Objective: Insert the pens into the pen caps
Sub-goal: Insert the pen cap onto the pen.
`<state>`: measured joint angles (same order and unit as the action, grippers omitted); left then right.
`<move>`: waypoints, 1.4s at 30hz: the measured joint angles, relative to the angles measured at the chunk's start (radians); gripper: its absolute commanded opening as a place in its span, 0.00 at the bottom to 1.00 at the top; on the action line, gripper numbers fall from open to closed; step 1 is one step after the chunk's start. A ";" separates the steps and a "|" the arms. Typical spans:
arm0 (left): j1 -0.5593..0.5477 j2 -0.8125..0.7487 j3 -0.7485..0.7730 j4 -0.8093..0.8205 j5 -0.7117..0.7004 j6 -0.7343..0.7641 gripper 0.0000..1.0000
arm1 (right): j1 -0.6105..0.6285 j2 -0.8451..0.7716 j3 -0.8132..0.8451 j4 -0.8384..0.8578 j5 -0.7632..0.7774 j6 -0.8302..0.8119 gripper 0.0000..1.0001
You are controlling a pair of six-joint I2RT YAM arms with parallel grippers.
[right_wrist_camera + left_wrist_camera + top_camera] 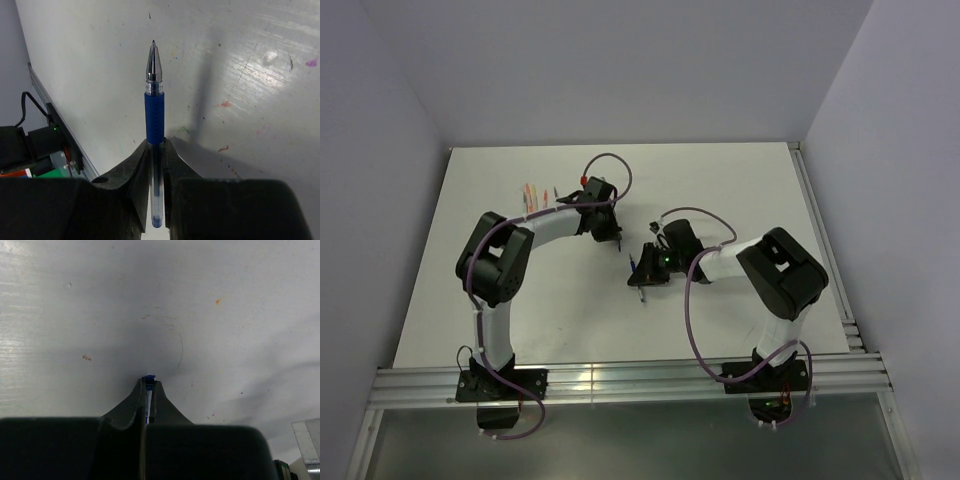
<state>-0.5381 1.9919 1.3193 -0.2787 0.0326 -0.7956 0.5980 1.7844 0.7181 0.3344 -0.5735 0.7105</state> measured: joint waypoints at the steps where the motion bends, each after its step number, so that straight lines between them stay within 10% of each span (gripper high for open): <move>1: 0.000 -0.003 -0.006 0.006 0.001 -0.003 0.00 | 0.000 0.003 0.004 0.002 0.000 0.001 0.00; 42: -0.035 -0.074 -0.042 0.012 0.009 -0.037 0.00 | 0.002 0.027 0.062 -0.025 0.005 -0.010 0.00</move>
<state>-0.5728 1.9182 1.2774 -0.2668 0.0414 -0.8330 0.5999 1.8114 0.7803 0.3096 -0.5686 0.7010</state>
